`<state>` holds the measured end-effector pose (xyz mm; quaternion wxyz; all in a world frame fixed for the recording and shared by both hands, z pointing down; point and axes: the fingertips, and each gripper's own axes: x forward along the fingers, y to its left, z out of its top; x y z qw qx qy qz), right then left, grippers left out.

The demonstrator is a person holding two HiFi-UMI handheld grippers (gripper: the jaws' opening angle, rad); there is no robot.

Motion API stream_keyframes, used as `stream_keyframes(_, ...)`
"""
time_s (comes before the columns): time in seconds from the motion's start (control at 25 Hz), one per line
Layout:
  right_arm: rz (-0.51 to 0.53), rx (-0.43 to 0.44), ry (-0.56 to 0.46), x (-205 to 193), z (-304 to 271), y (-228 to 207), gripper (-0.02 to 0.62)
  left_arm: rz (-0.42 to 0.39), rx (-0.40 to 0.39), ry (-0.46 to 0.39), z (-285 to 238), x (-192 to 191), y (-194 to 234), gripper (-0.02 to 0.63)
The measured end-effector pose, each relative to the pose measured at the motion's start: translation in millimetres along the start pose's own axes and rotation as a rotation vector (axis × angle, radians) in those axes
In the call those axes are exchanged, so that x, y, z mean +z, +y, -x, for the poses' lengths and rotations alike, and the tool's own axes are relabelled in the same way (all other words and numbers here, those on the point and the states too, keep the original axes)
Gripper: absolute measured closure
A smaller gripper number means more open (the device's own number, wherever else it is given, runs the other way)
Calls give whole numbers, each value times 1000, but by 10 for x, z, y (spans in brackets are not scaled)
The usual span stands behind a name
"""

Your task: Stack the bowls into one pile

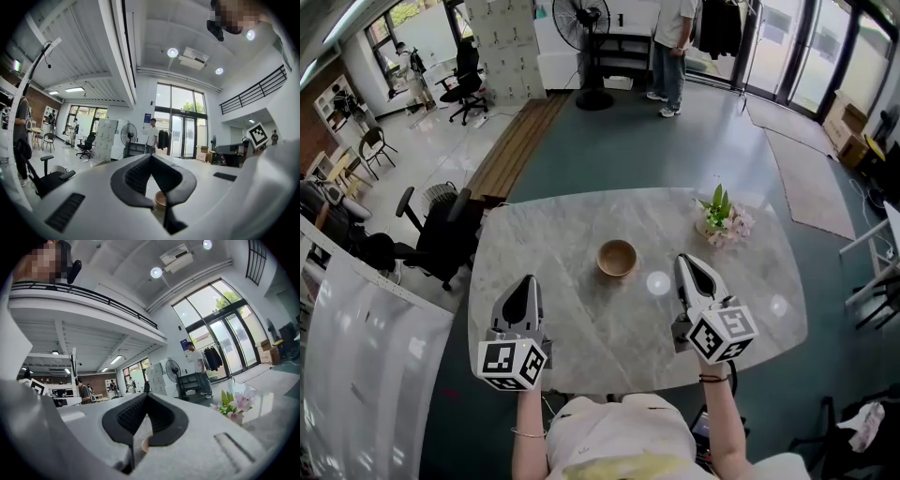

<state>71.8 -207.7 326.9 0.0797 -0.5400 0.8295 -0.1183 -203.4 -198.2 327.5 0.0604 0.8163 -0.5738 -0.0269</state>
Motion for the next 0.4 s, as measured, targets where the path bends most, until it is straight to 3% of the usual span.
stream_keyframes(0.4, 27, -5, 8, -28, -14, -21, 591, -24, 9, 12, -13, -34, 34, 606)
